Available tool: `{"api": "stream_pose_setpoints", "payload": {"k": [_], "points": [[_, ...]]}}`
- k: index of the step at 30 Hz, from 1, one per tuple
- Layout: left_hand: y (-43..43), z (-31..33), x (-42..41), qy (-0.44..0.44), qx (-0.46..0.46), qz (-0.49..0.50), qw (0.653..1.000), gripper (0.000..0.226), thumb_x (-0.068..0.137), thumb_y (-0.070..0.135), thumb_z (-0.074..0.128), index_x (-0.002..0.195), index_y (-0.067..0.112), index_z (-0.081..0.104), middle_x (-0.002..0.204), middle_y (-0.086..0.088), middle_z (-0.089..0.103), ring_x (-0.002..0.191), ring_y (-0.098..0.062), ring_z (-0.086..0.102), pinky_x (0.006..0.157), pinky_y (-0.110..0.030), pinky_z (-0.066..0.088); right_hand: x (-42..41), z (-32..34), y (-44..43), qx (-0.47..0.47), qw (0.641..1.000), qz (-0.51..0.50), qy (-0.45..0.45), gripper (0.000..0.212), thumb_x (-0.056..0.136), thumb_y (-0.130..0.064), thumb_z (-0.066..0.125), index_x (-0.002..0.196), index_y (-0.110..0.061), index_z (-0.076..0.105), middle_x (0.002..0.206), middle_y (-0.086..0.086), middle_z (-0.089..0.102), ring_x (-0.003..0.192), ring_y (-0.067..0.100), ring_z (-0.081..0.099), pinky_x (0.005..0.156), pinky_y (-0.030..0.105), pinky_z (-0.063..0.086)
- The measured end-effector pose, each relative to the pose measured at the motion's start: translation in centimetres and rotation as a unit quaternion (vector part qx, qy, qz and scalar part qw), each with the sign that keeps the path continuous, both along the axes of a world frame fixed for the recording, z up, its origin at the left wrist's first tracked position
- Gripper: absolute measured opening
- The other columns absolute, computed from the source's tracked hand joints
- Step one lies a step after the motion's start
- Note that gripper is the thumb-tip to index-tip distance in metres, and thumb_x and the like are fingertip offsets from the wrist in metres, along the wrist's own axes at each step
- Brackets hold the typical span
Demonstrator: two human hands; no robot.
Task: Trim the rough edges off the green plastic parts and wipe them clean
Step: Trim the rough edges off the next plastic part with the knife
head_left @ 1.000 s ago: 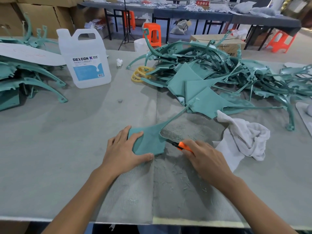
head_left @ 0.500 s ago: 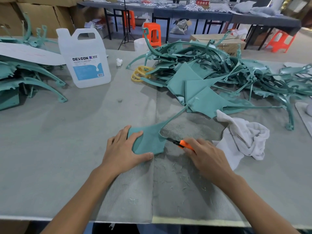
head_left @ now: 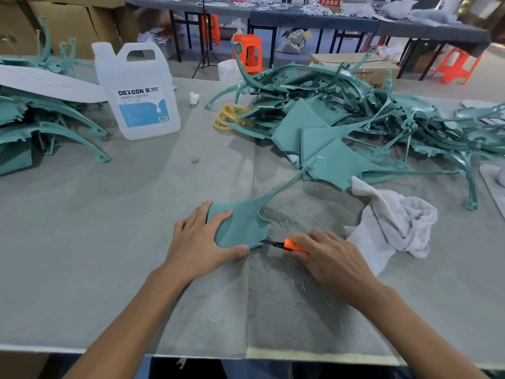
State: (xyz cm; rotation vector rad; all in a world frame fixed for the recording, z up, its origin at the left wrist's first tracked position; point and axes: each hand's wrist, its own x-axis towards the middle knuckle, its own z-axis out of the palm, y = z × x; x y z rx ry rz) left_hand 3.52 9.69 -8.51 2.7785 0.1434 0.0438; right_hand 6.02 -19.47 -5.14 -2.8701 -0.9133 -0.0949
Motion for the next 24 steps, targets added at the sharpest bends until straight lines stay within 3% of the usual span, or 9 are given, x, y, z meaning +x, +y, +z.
{"api": "stream_pose_setpoints", "payload": {"k": [6, 11, 14, 19, 21, 24], "points": [[-0.07, 0.12, 0.10, 0.006, -0.003, 0.004, 1.000, 0.106, 0.059, 0.102, 0.034, 0.149, 0.047, 0.026, 0.166, 0.004, 0.009, 0.149, -0.011, 0.010, 0.116, -0.038, 0.012, 0.18, -0.25, 0.06, -0.031, 0.999, -0.011, -0.014, 0.042, 0.103, -0.058, 0.016, 0.130, -0.041, 0.044, 0.098, -0.007, 0.052, 0.083, 0.019, 0.054, 0.058, 0.032, 0.045], [-0.12, 0.04, -0.08, -0.003, -0.007, 0.006, 1.000, 0.105, 0.059, 0.102, 0.035, 0.148, 0.047, 0.028, 0.165, 0.003, 0.012, 0.150, -0.013, 0.012, 0.116, -0.039, 0.013, -0.01, -0.14, -0.09, -0.021, 1.000, -0.011, -0.004, 0.041, 0.104, -0.057, 0.018, 0.131, -0.039, 0.042, 0.100, -0.006, 0.052, 0.084, 0.019, 0.053, 0.057, 0.035, 0.049], [-0.06, 0.01, -0.08, -0.002, -0.008, 0.006, 1.000, 0.106, 0.058, 0.102, 0.035, 0.149, 0.047, 0.027, 0.165, 0.004, 0.011, 0.150, -0.012, 0.011, 0.116, -0.039, 0.012, -0.15, -0.26, -0.18, -0.043, 0.999, 0.013, -0.010, 0.031, 0.106, -0.049, 0.029, 0.132, -0.039, 0.043, 0.105, -0.005, 0.056, 0.084, 0.019, 0.054, 0.059, 0.032, 0.048], [-0.02, 0.04, 0.02, 0.000, -0.010, 0.004, 1.000, 0.106, 0.059, 0.101, 0.036, 0.149, 0.047, 0.027, 0.165, 0.003, 0.011, 0.150, -0.012, 0.011, 0.117, -0.039, 0.012, -0.05, -0.12, 0.00, -0.011, 0.999, -0.035, -0.017, 0.043, 0.103, -0.058, 0.015, 0.130, -0.038, 0.043, 0.097, -0.006, 0.051, 0.081, 0.019, 0.053, 0.056, 0.037, 0.051], [-0.02, -0.01, -0.01, -0.001, -0.010, 0.004, 1.000, 0.105, 0.059, 0.101, 0.037, 0.149, 0.047, 0.028, 0.165, 0.003, 0.011, 0.150, -0.012, 0.010, 0.116, -0.038, 0.012, 0.13, -0.02, -0.12, 0.031, 0.998, -0.044, -0.015, 0.042, 0.102, -0.059, 0.017, 0.128, -0.037, 0.041, 0.093, -0.006, 0.049, 0.078, 0.018, 0.050, 0.052, 0.038, 0.049], [-0.02, -0.02, -0.02, -0.004, -0.006, 0.002, 1.000, 0.105, 0.059, 0.101, 0.036, 0.149, 0.047, 0.027, 0.165, 0.003, 0.012, 0.150, -0.011, 0.010, 0.116, -0.038, 0.012, 0.04, -0.18, -0.34, 0.003, 1.000, -0.005, -0.014, 0.036, 0.104, -0.056, 0.023, 0.128, -0.038, 0.042, 0.097, -0.006, 0.052, 0.080, 0.018, 0.053, 0.050, 0.034, 0.048]]}}
